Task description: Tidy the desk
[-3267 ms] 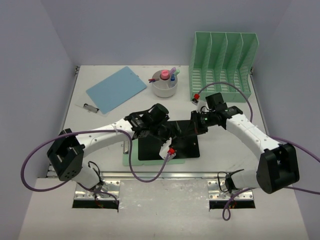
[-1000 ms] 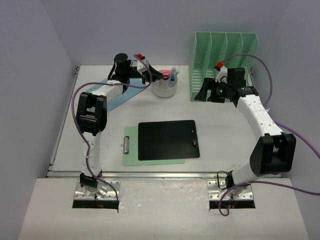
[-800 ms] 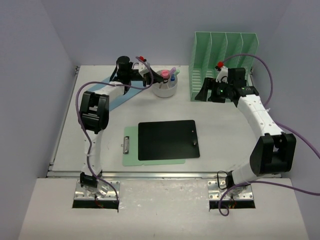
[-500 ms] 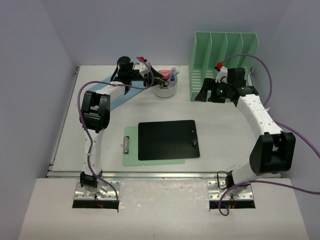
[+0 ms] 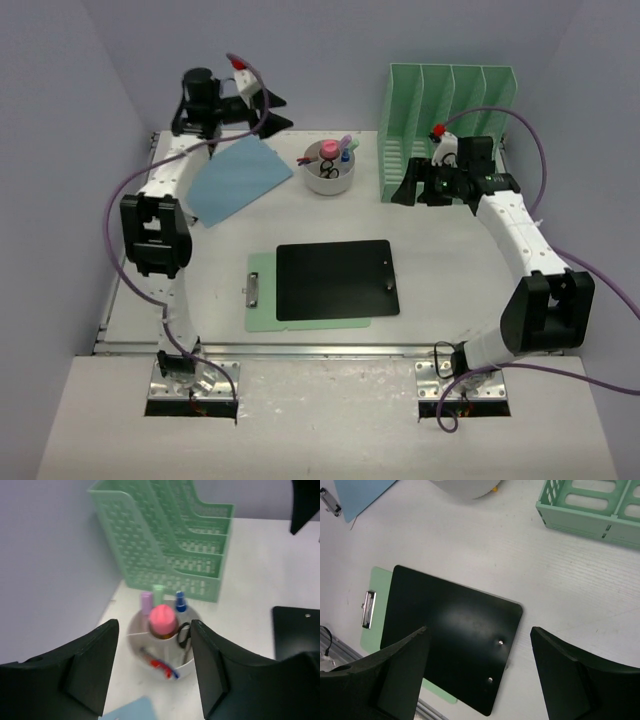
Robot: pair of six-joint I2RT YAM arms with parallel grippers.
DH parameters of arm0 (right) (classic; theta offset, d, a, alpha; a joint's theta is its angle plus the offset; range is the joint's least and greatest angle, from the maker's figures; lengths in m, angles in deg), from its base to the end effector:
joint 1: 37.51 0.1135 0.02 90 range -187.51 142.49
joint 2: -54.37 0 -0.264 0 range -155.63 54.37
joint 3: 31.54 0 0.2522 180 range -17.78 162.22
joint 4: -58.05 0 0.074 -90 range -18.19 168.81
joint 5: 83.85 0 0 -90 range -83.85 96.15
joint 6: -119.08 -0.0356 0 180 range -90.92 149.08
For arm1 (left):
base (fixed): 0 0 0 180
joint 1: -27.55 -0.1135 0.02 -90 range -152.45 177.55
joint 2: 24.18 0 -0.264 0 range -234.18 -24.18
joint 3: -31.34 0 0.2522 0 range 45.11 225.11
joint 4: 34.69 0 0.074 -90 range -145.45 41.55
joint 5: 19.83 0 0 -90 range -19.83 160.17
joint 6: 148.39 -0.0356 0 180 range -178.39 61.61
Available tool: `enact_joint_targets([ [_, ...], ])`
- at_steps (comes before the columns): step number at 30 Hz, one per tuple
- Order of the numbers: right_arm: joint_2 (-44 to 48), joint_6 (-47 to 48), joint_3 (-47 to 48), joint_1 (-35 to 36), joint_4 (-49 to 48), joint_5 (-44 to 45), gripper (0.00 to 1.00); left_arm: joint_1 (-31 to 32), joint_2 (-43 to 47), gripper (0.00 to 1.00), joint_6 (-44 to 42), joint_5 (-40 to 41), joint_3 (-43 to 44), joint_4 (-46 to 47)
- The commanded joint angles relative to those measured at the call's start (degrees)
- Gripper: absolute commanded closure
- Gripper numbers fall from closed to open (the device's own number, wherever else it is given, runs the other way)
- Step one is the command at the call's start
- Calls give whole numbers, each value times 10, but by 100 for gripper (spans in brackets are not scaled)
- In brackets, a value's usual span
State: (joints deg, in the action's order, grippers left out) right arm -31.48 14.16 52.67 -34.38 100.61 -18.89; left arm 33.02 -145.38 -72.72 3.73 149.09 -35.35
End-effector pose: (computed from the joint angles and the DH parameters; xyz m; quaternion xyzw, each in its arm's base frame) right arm 0.3279 0.0330 0.2955 0.0085 0.9032 0.2568 0.3438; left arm 0.4911 -0.0798 0.3178 0.4730 0.5391 -0.3558 0.5992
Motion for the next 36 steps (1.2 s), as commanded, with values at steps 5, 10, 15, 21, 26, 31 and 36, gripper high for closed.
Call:
enact_joint_targets([
  [5,31,30,-18,-1,-20,-26,19,-193,106,41,-386,46,139,-577],
  [10,29,38,-23,-2,-18,-33,19,-264,101,42,-634,152,109,-761],
  [15,19,38,-23,-1,-12,-38,19,-291,55,43,-890,274,74,-886],
  [21,19,43,-40,-1,3,-26,19,-285,67,44,-980,312,-17,-885],
  [26,26,16,-96,1,5,-10,22,-253,127,44,-979,287,-91,-846],
  [31,25,-26,-170,16,10,-3,27,-234,171,44,-974,269,-150,-826],
  [36,14,-43,-221,16,14,-30,29,-204,231,44,-965,237,-248,-797],
])
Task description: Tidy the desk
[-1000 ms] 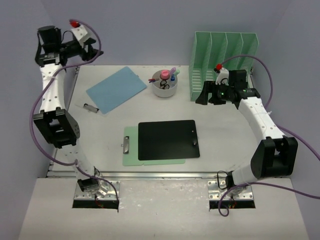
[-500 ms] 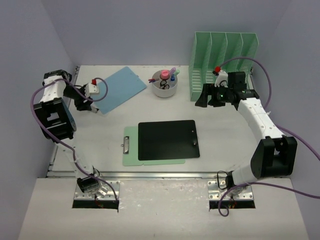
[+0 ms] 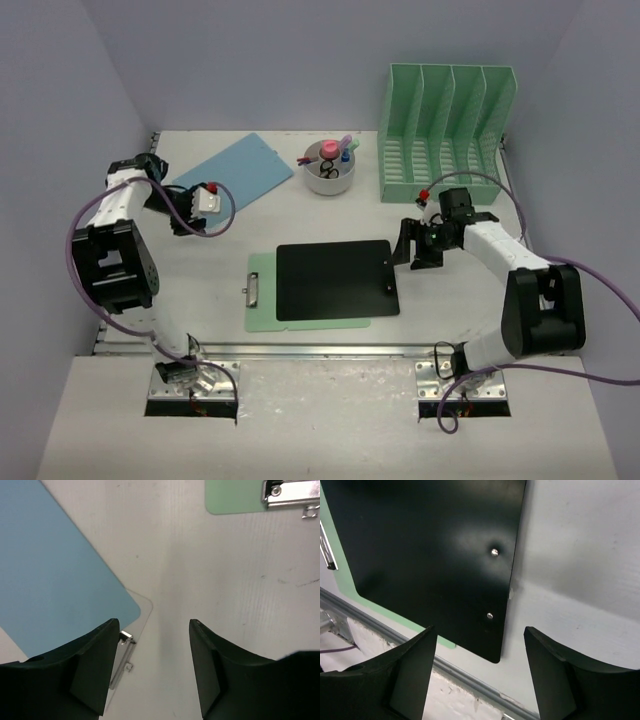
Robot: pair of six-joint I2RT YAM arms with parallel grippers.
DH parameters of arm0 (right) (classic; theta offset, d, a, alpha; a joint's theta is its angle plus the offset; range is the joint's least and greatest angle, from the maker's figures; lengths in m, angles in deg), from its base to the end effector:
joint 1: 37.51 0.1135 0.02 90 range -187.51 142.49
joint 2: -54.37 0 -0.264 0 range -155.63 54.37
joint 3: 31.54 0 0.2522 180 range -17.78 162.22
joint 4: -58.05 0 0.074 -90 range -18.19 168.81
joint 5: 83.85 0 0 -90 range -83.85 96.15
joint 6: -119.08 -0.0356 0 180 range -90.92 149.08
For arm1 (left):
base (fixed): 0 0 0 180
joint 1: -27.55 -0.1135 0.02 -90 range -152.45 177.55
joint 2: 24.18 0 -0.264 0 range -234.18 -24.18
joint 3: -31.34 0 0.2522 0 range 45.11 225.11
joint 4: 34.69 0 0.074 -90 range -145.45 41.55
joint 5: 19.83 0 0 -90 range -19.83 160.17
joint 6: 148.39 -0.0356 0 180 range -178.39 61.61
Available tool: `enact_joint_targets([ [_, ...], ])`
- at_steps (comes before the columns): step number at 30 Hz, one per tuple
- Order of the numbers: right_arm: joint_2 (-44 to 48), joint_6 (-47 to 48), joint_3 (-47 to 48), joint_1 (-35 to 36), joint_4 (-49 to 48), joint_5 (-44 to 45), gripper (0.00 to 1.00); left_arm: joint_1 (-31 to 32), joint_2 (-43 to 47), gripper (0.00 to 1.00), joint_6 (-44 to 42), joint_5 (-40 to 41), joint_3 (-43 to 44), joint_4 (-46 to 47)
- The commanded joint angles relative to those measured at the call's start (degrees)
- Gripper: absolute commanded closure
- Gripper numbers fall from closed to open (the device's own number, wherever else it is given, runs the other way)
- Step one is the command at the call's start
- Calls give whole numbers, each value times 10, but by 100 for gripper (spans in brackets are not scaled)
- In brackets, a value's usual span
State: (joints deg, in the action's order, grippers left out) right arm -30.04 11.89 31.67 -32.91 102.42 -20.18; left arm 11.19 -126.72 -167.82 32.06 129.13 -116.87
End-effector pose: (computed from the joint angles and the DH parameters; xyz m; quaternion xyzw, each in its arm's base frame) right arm 0.2711 0.0377 0.1886 0.0565 0.9512 0.2575 0.1602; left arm 0.3268 0.0730 0.2485 0.6918 0.6436 -0.1262 0.3021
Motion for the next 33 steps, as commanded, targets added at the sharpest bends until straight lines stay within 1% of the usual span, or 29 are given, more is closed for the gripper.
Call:
enact_joint_targets([
  [1,-2,-20,-24,1,-4,-20,29,20,75,44,-9,-56,-67,27],
  [2,-2,-18,-30,1,-4,-22,29,44,91,44,11,-61,-106,53],
  [4,-3,-15,-45,1,-9,-28,29,71,131,44,34,-76,-143,77],
  [5,-4,-14,-51,1,-11,-32,29,97,145,44,62,-85,-160,91],
  [6,-7,-14,-55,0,-14,-34,29,111,167,44,88,-103,-190,132],
  [7,-9,-14,-62,0,-20,-34,29,125,175,45,138,-109,-203,153],
  [8,-13,-12,-66,-1,-23,-36,29,153,182,45,156,-113,-223,186],
  [9,-21,-10,-69,-2,-26,-42,30,163,190,46,173,-118,-232,202],
  [10,-26,-10,-74,-5,-31,-43,30,200,194,48,211,-114,-249,236],
  [13,-42,-8,-81,-6,-41,-50,30,237,196,50,283,-103,-268,281],
  [15,-49,-7,-85,-8,-46,-54,31,272,190,52,312,-80,-287,317],
  [16,-55,-7,-88,-10,-50,-59,31,293,187,52,341,-73,-298,328],
  [19,-68,-7,-91,-13,-58,-74,31,332,171,53,385,-46,-315,361],
  [22,-83,-11,-93,-13,-69,-94,32,365,154,56,435,-6,-330,414],
  [25,-107,-10,-90,-14,-80,-122,34,381,135,59,468,18,-331,441],
  [30,-147,-16,-86,-16,-96,-166,37,389,88,60,511,41,-331,464],
  [33,-179,-28,-84,-19,-104,-188,42,393,76,61,528,51,-340,493],
])
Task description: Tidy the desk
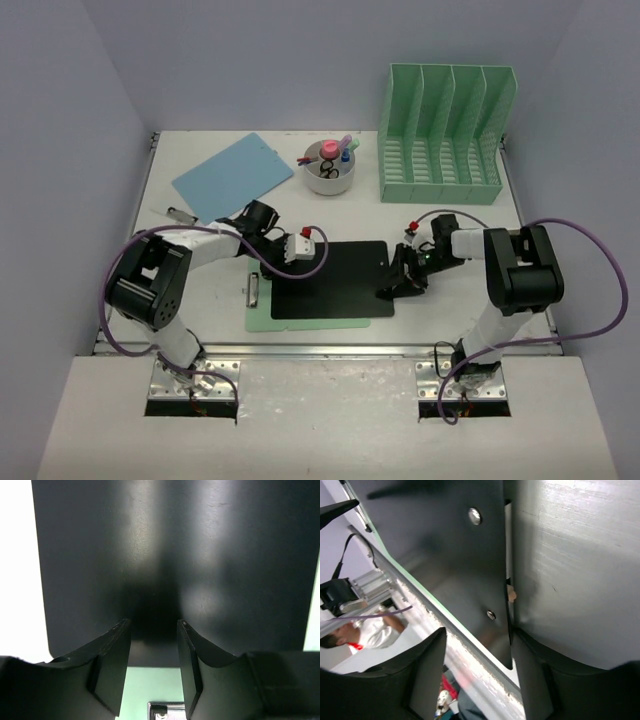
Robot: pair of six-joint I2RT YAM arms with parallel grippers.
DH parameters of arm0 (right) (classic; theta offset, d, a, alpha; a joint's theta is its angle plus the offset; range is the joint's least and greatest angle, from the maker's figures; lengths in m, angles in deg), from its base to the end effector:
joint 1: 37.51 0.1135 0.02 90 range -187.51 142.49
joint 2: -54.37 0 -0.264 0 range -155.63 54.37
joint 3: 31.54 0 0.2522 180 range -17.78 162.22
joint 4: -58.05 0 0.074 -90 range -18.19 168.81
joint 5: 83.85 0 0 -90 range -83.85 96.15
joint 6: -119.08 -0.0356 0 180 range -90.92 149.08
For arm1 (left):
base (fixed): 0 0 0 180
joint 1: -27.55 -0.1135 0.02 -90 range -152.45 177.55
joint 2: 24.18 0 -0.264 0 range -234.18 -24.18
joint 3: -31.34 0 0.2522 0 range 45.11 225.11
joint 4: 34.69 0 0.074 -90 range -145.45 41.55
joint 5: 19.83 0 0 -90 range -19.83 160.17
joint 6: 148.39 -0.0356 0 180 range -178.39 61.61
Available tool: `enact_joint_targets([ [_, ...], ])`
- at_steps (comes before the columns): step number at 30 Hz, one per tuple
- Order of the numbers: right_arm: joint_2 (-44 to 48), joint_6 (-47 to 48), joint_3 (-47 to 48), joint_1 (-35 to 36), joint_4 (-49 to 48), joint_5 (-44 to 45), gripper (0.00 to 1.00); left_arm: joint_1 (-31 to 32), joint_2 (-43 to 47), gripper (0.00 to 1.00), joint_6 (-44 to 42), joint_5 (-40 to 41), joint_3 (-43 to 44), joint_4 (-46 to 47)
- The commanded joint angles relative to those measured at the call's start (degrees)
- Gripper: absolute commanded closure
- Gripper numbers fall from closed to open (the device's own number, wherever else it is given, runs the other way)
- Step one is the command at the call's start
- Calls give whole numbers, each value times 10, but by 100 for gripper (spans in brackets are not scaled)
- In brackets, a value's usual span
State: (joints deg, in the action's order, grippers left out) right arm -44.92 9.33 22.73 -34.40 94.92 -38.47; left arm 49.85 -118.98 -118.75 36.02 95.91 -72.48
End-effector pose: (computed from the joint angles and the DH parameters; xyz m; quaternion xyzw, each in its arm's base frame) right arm 0.2532 0.0388 0.0973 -0.1070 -0.9170 -0.3841 0.0109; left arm 0.2688 -0.1318 0.1537 0.6617 0.6677 -0.2131 0.2663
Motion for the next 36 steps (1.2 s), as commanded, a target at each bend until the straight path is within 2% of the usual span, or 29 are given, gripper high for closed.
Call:
enact_joint_targets([
  [1,-40,-4,0,-4,-37,-10,45,8,-6,61,46,17,-10,56],
  [4,-51,-14,-10,-4,-56,-14,55,10,-18,62,53,16,-5,62],
  [12,-30,-28,-27,-10,-90,5,99,12,-29,61,76,0,-5,82],
  [16,6,21,-18,-12,-70,4,99,12,-20,56,87,-16,-1,87],
  [19,51,79,-3,-12,-40,7,99,11,1,41,93,-59,10,80],
  [20,73,95,1,-12,-33,8,99,11,13,31,91,-84,15,76],
  [25,124,200,37,-12,28,22,99,11,41,1,87,-154,81,38],
  [29,153,266,62,-12,57,24,99,6,34,0,95,-213,166,-5],
  [33,170,298,96,-12,78,15,99,-11,26,0,187,-251,247,28],
  [36,185,317,113,-11,81,5,99,-14,-4,0,198,-261,321,11],
])
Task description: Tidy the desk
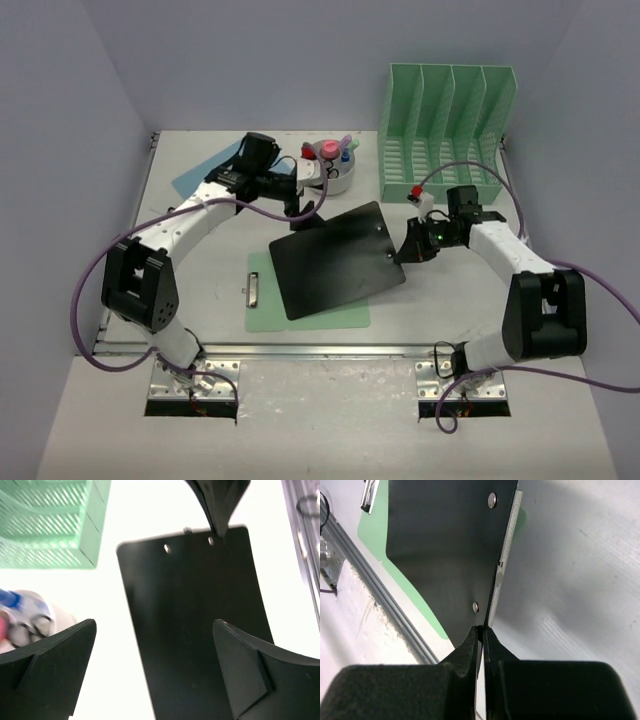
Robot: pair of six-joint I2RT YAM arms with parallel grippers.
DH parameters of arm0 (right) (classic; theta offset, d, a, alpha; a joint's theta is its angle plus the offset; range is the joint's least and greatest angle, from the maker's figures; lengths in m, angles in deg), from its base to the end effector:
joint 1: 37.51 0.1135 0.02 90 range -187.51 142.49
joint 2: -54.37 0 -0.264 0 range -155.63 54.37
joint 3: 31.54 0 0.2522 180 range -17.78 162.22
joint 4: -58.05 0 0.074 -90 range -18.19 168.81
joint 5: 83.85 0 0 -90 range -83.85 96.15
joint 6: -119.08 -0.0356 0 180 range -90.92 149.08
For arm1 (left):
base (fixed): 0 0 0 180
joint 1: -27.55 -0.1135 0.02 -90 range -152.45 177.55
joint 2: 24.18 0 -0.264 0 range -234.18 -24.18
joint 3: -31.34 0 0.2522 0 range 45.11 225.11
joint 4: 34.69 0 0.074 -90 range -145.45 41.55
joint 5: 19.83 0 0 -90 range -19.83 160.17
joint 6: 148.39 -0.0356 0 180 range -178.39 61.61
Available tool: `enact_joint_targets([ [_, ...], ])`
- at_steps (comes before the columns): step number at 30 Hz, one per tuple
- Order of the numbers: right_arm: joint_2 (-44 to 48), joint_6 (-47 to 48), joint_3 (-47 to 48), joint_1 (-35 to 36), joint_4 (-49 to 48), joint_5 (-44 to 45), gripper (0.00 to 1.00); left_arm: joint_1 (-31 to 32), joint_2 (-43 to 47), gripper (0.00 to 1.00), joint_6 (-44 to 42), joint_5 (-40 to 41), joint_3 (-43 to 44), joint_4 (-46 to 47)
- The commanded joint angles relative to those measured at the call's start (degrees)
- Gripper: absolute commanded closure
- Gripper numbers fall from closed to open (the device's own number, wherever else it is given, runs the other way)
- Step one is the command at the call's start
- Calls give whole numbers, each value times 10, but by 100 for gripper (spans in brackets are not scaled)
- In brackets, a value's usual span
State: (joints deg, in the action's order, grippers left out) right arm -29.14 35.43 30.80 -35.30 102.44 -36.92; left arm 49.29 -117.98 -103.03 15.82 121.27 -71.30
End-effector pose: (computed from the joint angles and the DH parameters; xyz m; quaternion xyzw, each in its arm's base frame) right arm 0.2656 0.0346 0.1937 -0.1453 0.9008 0.3514 0.2097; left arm 0.3248 -0.1607 0.2984 0.6023 0.5713 -0.3325 0.4475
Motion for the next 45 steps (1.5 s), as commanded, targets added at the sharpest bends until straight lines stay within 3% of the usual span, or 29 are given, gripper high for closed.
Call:
enact_joint_targets([
  [1,32,66,36,-1,7,-11,99,-7,-26,0,35,-65,89,-40],
  [5,55,94,54,2,14,-26,99,-6,-105,0,34,-88,190,-108],
  [11,106,139,58,31,14,-19,99,4,-140,0,55,-67,207,-83],
  [18,120,169,73,68,24,4,99,27,-179,3,16,-75,261,-153],
  [20,121,173,79,73,24,13,99,33,-184,10,-7,-85,268,-182],
  [23,118,181,85,80,26,25,99,35,-196,35,-39,-105,290,-230],
  [24,117,184,87,82,27,26,99,35,-199,50,-49,-110,297,-262],
  [27,113,186,93,85,23,37,99,35,-211,69,-98,-134,316,-328],
  [33,110,185,107,90,18,43,99,39,-224,83,-163,-146,332,-412],
  [36,108,181,122,92,18,43,99,43,-226,100,-180,-137,332,-435],
  [39,108,164,134,91,15,38,99,43,-222,100,-186,-145,333,-451],
  [41,108,142,139,91,16,29,87,38,-217,100,-194,-160,327,-458],
  [42,109,134,139,90,16,21,66,35,-207,100,-196,-170,321,-455],
  [45,118,101,123,82,7,2,37,8,-184,100,-193,-218,289,-439],
])
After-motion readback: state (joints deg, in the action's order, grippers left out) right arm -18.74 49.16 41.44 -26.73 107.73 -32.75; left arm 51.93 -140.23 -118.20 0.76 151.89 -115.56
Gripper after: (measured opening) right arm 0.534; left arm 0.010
